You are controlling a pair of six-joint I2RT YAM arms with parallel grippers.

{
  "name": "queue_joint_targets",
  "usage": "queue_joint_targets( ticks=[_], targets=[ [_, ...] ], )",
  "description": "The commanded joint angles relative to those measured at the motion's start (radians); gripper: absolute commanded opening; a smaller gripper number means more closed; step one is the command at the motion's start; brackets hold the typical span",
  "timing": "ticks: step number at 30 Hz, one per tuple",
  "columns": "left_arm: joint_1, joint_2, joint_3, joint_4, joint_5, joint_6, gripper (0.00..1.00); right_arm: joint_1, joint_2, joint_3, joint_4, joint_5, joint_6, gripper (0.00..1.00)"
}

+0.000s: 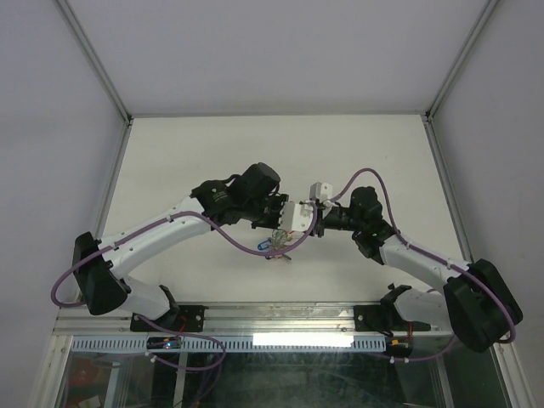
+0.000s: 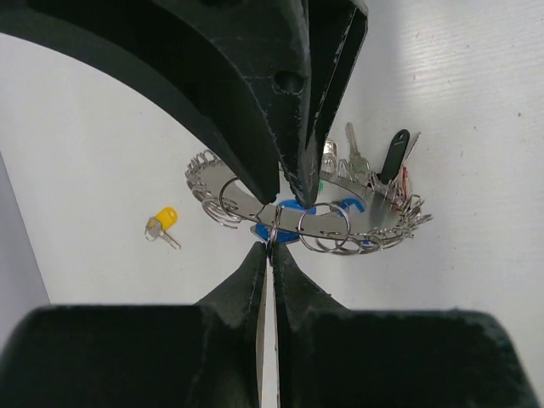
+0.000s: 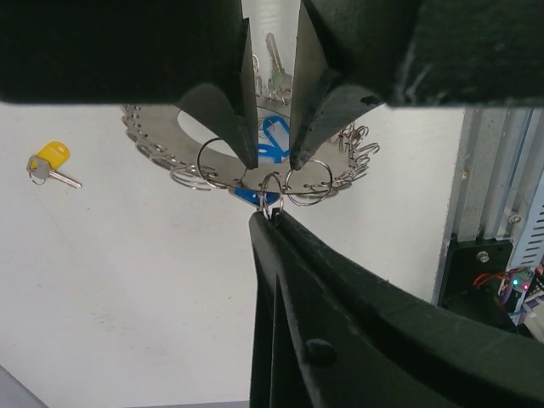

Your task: Put the keys on the keyring

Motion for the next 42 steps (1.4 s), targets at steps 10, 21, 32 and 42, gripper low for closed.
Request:
queue_joint_targets(
  ticks=[10, 21, 32, 42],
  targets=[
    [-0.017, 0.033, 0.063, 0.003, -0.032, 0.01, 0.0, 0.015, 0.003, -0.009, 0.189, 0.047, 0.097, 0.26],
    [-0.019, 0.038, 0.071, 0.004, -0.03, 0.0, 0.0, 0.019, 0.021, -0.005, 0.151, 0.029, 0.074, 0.26],
    [-0.019, 0.042, 0.081, 0.004, -0.027, -0.008, 0.0, 0.027, 0.056, 0.005, 0.158, 0.02, 0.072, 0.27],
    [-0.019, 0.043, 0.085, 0.005, -0.012, -0.011, 0.0, 0.031, 0.082, 0.011, 0.191, 0.031, 0.074, 0.25]
  ],
)
